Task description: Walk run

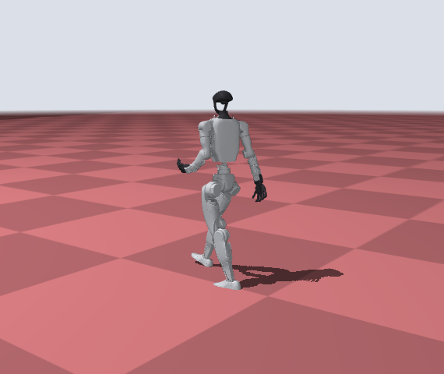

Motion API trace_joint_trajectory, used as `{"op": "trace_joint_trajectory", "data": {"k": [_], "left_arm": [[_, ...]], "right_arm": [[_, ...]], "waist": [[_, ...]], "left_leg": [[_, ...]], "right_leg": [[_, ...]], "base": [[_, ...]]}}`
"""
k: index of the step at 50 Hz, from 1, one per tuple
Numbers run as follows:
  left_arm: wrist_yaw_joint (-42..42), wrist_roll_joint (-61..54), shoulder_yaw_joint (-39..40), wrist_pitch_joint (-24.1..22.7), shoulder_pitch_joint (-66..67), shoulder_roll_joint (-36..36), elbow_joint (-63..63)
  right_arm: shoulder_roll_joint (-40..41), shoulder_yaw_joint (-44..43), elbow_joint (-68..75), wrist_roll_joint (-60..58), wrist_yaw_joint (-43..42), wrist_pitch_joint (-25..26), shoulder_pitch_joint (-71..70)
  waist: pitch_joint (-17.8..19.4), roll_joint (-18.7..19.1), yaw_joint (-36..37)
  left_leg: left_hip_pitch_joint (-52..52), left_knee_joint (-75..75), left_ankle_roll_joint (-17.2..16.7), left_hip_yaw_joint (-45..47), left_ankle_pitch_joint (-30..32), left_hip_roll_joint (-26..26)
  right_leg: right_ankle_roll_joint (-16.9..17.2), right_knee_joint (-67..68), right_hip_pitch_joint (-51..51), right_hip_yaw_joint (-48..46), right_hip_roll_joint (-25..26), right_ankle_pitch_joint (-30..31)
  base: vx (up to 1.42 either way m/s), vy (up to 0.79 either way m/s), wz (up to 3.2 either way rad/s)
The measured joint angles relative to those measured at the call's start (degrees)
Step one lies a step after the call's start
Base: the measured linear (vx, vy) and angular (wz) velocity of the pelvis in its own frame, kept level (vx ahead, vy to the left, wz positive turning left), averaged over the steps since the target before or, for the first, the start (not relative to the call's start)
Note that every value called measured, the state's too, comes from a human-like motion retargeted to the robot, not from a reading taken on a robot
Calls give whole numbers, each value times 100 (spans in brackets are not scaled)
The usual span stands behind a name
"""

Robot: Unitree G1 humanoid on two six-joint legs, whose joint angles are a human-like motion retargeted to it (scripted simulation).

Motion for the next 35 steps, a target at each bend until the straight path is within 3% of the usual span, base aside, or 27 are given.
{"op": "trace_joint_trajectory", "data": {"k": [2, 3, 5, 8, 10, 13, 15, 19, 23, 28, 30, 33, 35], "left_arm": [[7, 22, -10, -33, 56, 0, 88], [7, 34, -3, -22, 104, -10, 136], [-27, 51, 15, 7, 248, -30, 230], [-179, 81, 139, 46, 500, -99, 377], [-127, 99, 171, 41, 658, -192, 455], [-69, 111, 203, 10, 724, -263, 493], [-175, 140, 241, 53, 696, -273, 507], [-361, 153, 309, 100, 700, -263, 392], [-458, 207, 347, 67, 715, -253, 249], [-385, 172, 322, 49, 667, -360, 199], [-380, 183, 328, 44, 643, -397, 201], [-396, 282, 338, 41, 635, -414, 218], [-391, 385, 362, 45, 608, -428, 251]], "right_arm": [[22, -58, 0, 122, 137, 44, -13], [36, -79, 0, 167, 178, 59, -38], [68, -114, 0, 247, 207, 76, -120], [73, -88, 0, 319, 131, -13, -404], [4, 15, 0, 330, 105, -82, -709], [-137, 144, -79, 248, 24, -86, -1327], [-210, 251, -240, 246, -82, -78, -1743], [-375, 524, -736, 218, -276, -230, -2477], [-514, 753, -1307, 279, -290, -462, -3054], [-663, 851, -1915, 466, -270, -701, -3492], [-679, 851, -2091, 571, -294, -789, -3528], [-633, 814, -2201, 673, -338, -903, -3394], [-532, 754, -2171, 641, -352, -934, -3178]], "waist": [[-32, 71, -40], [-66, 88, -69], [-167, 62, -163], [-243, 118, -176], [-200, 44, -135], [-252, -143, -101], [-274, -174, -113], [-211, -344, 281], [-172, -319, 671], [-28, -5, 822], [-21, 11, 805], [-88, -59, 836], [-144, -136, 1051]], "left_leg": [[139, 139, -143, -54, 22, 89], [179, 242, -234, -92, 126, 124], [243, 507, -491, -219, 632, 169], [99, 1377, -898, -286, 2334, 384], [-258, 2559, -1015, -129, 3359, 454], [-1077, 4213, -762, 239, 4195, 620], [-1551, 4702, -676, 249, 3635, 650], [-2340, 4751, -480, 762, 2619, 556], [-2954, 3409, -362, 1136, 1837, 439], [-3148, 724, -84, 1600, 1465, 235], [-3202, -135, -100, 1376, 1063, -206], [-3194, -488, -134, 1407, 980, -362], [-3201, -31, 310, 1418, 1260, -243]], "right_leg": [[-48, -5, 44, -571, -136, 19], [-249, 204, 94, -494, -87, 64], [-223, 503, 221, -1853, -420, 319], [-626, 948, 353, -350, 67, 151], [-905, 1083, 686, -203, 163, -224], [-1121, 881, 1215, -802, -29, -422], [-1265, 814, 1451, -391, 227, -601], [-1383, 562, 1983, -560, 325, -694], [-1525, 414, 2411, -509, 658, -858], [-1751, 368, 3025, -473, 1294, -1232], [-1807, 332, 3270, -703, 1362, -1343], [-1788, 404, 3526, -911, 1370, -1363], [-1713, 595, 3653, -774, 1391, -1165]], "base": [[79, -32, 25], [85, -41, 41], [107, -59, 56], [93, -54, 18], [97, -53, -26], [83, -43, -8], [63, -31, 7], [83, -37, -78], [66, -21, -77], [80, -16, -17], [88, -16, 27], [99, -15, 7], [102, -18, -69]]}}
